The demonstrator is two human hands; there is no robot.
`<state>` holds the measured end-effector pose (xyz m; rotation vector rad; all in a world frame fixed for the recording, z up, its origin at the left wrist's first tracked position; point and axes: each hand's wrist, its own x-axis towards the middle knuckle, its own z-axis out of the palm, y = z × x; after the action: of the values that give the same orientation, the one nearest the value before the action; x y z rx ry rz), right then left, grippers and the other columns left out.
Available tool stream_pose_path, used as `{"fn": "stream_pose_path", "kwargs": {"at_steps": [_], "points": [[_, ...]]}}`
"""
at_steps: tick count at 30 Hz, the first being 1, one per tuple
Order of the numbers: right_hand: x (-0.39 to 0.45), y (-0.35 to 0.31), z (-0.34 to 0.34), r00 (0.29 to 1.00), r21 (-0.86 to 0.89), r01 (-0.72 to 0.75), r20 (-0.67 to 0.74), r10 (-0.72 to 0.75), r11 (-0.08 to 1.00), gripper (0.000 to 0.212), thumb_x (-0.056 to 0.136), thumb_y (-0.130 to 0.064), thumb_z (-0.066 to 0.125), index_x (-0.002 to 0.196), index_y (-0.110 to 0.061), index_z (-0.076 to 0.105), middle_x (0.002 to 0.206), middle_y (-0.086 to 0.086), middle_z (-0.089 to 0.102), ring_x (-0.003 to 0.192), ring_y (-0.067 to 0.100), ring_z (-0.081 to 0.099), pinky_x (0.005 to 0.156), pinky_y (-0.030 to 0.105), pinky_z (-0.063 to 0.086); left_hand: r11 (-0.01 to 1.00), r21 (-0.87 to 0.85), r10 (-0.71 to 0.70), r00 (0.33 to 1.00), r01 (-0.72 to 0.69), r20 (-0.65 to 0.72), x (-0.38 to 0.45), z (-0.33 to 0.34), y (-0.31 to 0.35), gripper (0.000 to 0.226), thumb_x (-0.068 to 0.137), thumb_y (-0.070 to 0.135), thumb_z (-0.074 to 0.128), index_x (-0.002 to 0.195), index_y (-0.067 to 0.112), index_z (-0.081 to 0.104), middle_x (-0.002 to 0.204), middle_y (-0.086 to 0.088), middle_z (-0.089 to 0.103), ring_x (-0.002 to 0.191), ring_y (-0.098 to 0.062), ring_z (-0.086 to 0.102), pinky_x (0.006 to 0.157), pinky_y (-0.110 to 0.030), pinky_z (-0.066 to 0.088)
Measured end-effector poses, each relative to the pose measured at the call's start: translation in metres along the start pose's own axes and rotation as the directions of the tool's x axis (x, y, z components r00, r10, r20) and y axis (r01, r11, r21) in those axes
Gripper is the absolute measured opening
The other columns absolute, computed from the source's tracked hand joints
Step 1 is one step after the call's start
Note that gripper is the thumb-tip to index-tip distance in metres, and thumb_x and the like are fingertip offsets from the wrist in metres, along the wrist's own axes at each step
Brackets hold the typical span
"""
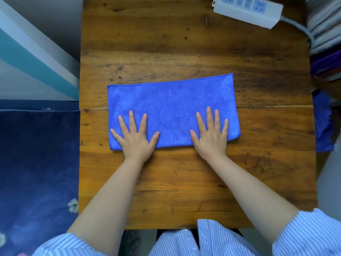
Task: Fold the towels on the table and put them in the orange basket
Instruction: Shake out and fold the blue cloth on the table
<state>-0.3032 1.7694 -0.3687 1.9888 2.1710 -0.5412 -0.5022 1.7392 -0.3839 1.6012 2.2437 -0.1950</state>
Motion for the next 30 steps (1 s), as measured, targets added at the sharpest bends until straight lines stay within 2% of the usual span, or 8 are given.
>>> {"fn": "stream_pose_path", "kwargs": {"at_steps": [5,11,15,18,21,25,28,30], "points": [[-0.007,0.023,-0.002,0.983,0.103,-0.12,-0.126,0.133,0.987,0.059,0.088,-0.035,0.039,0.14,-0.009,0.033,0.151,0.016,0.022,0.141,0.038,0.016,0.114,0.047,0.011,1.0,-0.021,-0.017,1.0,0.017,0.011,0.0,-0.002,0.0,0.072,0.084,0.061,0.042,0.145,0.034,0.016,0.157,-0.004,0.0,0.142,-0.037,-0.009,0.107,-0.065,-0.003],[-0.01,0.035,-0.003,0.964,0.213,-0.229,-0.085,0.252,0.95,0.055,0.095,-0.027,0.035,0.144,-0.008,0.019,0.156,0.008,0.01,0.144,0.027,0.007,0.115,0.042,0.002,0.999,-0.012,-0.038,0.998,0.039,0.042,0.003,-0.016,0.004,0.07,0.084,0.06,0.043,0.144,0.03,0.022,0.157,-0.006,0.004,0.143,-0.032,-0.005,0.109,-0.062,-0.003],[-0.009,0.042,-0.018,0.951,0.283,-0.264,-0.087,0.298,0.922,0.052,0.093,-0.02,0.041,0.142,-0.009,0.026,0.153,0.008,0.02,0.139,0.026,0.021,0.109,0.04,0.017,0.988,0.055,0.144,0.989,-0.143,-0.018,0.018,-0.037,0.036,0.061,0.091,0.042,0.045,0.142,0.013,0.029,0.152,-0.014,0.019,0.143,-0.027,0.011,0.111,-0.057,0.002],[-0.009,0.047,-0.032,0.928,0.336,-0.329,-0.06,0.369,0.883,0.054,0.089,-0.021,0.051,0.138,-0.009,0.032,0.14,0.012,0.039,0.126,0.031,0.034,0.096,0.042,0.034,0.921,0.1,0.379,0.925,-0.376,-0.017,0.044,-0.054,0.08,0.056,0.092,0.03,0.047,0.14,0.007,0.031,0.15,-0.013,0.025,0.141,-0.026,0.019,0.113,-0.049,0.012],[-0.007,0.047,-0.042,0.918,0.35,-0.382,0.042,0.393,0.855,0.062,0.087,-0.023,0.056,0.14,-0.008,0.026,0.133,0.015,0.039,0.118,0.035,0.039,0.094,0.04,0.038,0.815,0.132,0.567,0.823,-0.564,0.019,0.071,-0.066,0.132,0.051,0.089,0.019,0.048,0.137,0.004,0.034,0.145,-0.013,0.031,0.134,-0.027,0.029,0.105,-0.041,0.026],[0.0,0.049,-0.051,0.887,0.406,-0.461,0.182,0.425,0.789,0.058,0.086,-0.023,0.06,0.132,-0.007,0.03,0.129,0.016,0.039,0.113,0.037,0.048,0.091,0.038,0.042,0.725,0.159,0.65,0.742,-0.67,0.164,0.093,-0.073,0.192,0.067,0.082,0.001,0.045,0.144,0.015,0.023,0.152,-0.007,0.02,0.14,-0.026,0.017,0.107,-0.043,0.025],[0.006,0.054,-0.055,0.858,0.392,-0.513,0.252,0.447,0.763,0.051,0.084,-0.025,0.062,0.123,-0.008,0.035,0.124,0.017,0.051,0.112,0.035,0.052,0.084,0.037,0.045,0.576,0.235,0.7,0.62,-0.783,0.355,0.1,-0.076,0.218,0.078,0.077,-0.004,0.048,0.143,0.03,0.025,0.154,0.003,0.015,0.142,-0.023,0.009,0.11,-0.049,0.018],[0.008,0.058,-0.055,0.841,0.386,-0.539,0.284,0.46,0.748,0.048,0.083,-0.027,0.064,0.119,-0.01,0.037,0.118,0.015,0.059,0.11,0.034,0.055,0.073,0.033,0.043,0.476,0.301,0.719,0.562,-0.827,0.408,0.101,-0.078,0.228,0.074,0.078,-0.002,0.05,0.141,0.03,0.03,0.15,0.002,0.023,0.141,-0.022,0.012,0.111,-0.051,0.015]]}}
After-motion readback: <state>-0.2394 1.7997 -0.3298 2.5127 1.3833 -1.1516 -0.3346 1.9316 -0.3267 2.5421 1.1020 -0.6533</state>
